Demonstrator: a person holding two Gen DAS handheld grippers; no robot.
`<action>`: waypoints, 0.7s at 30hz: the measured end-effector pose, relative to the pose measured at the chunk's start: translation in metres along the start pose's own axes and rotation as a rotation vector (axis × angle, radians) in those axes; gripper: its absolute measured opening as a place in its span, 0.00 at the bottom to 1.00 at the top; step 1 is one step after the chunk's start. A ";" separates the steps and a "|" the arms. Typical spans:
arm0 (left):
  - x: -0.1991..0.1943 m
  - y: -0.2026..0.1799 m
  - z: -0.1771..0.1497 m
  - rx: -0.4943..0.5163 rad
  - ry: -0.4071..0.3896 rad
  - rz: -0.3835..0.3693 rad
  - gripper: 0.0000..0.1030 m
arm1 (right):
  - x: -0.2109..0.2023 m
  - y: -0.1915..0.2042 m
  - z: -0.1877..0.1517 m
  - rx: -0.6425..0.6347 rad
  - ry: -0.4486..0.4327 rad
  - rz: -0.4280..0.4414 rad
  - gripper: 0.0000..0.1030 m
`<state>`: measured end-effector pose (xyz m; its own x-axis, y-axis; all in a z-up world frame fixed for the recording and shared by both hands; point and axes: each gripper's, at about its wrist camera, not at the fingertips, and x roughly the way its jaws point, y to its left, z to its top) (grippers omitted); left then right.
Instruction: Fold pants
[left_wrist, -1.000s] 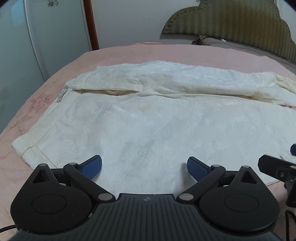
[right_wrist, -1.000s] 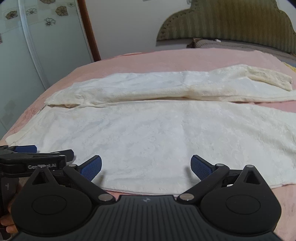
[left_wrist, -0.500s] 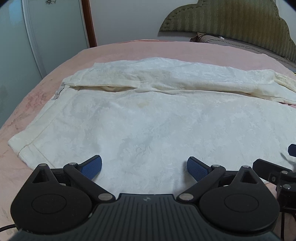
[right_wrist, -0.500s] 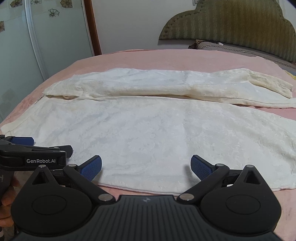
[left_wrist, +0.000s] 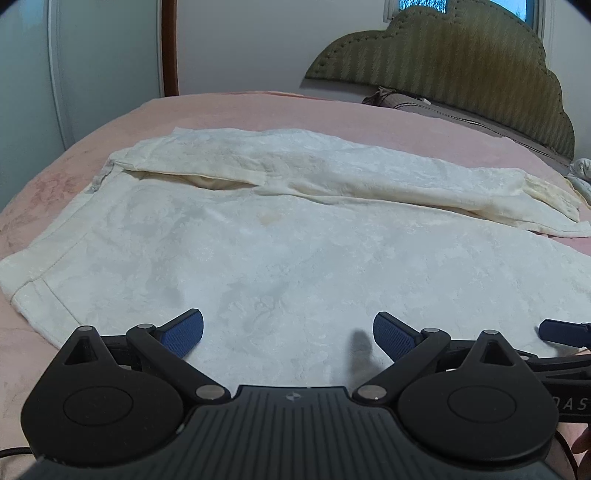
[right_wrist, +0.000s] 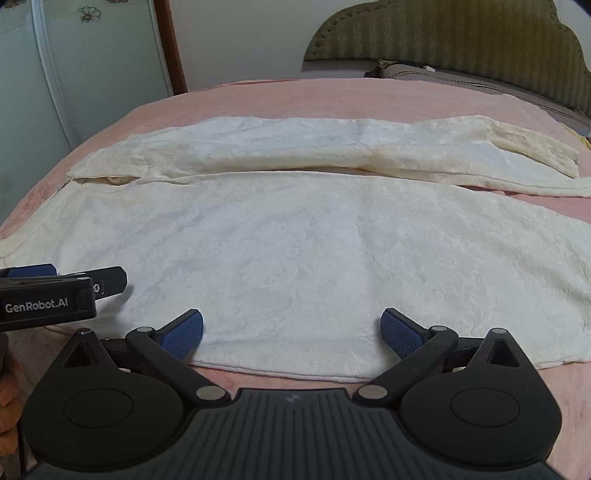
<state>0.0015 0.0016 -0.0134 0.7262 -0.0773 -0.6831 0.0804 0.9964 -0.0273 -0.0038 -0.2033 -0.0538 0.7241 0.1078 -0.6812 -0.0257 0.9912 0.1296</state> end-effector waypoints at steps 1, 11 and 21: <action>0.001 0.000 0.000 0.000 0.004 -0.008 0.97 | 0.001 0.000 0.000 -0.003 0.002 -0.003 1.00; 0.002 -0.003 -0.003 0.036 0.016 -0.029 0.97 | 0.005 0.005 -0.004 -0.023 0.004 -0.029 1.00; 0.006 0.006 0.007 -0.008 0.019 -0.040 0.97 | 0.000 -0.009 -0.017 -0.041 -0.079 0.056 1.00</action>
<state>0.0113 0.0073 -0.0130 0.7094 -0.1170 -0.6950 0.1038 0.9927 -0.0611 -0.0154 -0.2111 -0.0673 0.7727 0.1586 -0.6147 -0.0950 0.9863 0.1351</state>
